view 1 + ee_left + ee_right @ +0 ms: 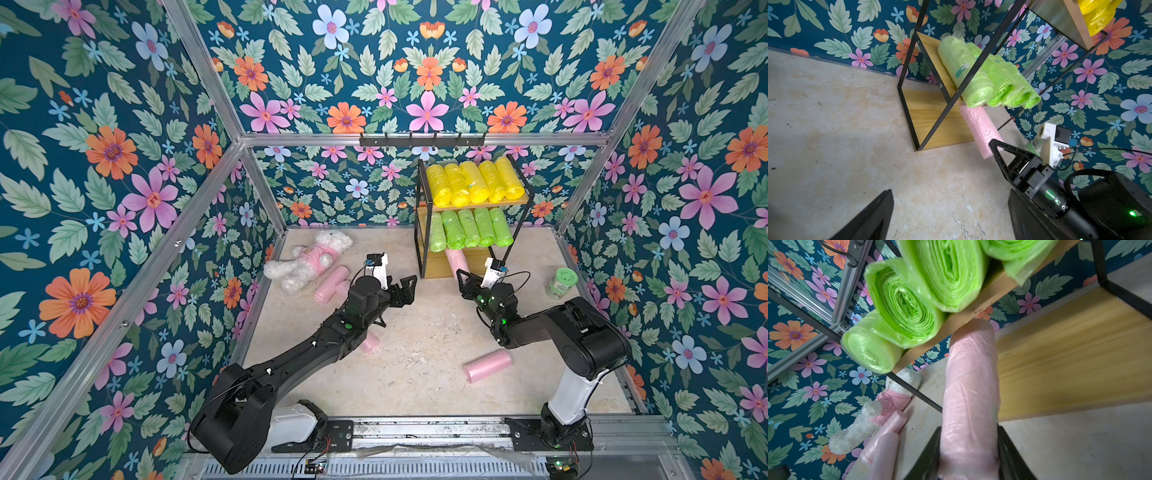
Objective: Sort the rolls of trash bags by color and place them on the shelf
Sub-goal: Place the roll of trash bags on the shelf.
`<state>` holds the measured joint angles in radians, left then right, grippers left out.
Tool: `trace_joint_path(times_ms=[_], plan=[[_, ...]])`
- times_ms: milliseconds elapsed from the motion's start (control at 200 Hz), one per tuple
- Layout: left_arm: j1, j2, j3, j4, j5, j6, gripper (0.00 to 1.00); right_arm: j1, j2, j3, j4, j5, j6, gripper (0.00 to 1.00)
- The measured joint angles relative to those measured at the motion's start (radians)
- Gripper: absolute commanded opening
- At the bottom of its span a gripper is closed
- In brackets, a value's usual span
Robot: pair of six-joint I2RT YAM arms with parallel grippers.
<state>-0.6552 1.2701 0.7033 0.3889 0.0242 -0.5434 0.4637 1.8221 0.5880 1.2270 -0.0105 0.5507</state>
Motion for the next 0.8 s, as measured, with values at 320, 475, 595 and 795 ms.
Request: trace_joint_path(times_ms=[320, 475, 595, 795], plan=[[0.000, 0.006, 0.000, 0.001, 0.005, 0.001, 0.92, 0.059, 0.101, 0.047, 0.008, 0.085, 0.002, 0.30], [0.000, 0.005, -0.001, 0.000, 0.004, 0.005, 0.92, 0.075, 0.133, 0.075, 0.007, 0.103, 0.005, 0.31], [0.000, 0.004, -0.001, 0.000, 0.004, 0.008, 0.92, 0.081, 0.147, 0.086, 0.010, 0.117, 0.006, 0.31], [0.000, -0.011, -0.006, 0.000, 0.001, 0.008, 0.92, 0.085, 0.168, 0.103, 0.010, 0.142, 0.025, 0.32]])
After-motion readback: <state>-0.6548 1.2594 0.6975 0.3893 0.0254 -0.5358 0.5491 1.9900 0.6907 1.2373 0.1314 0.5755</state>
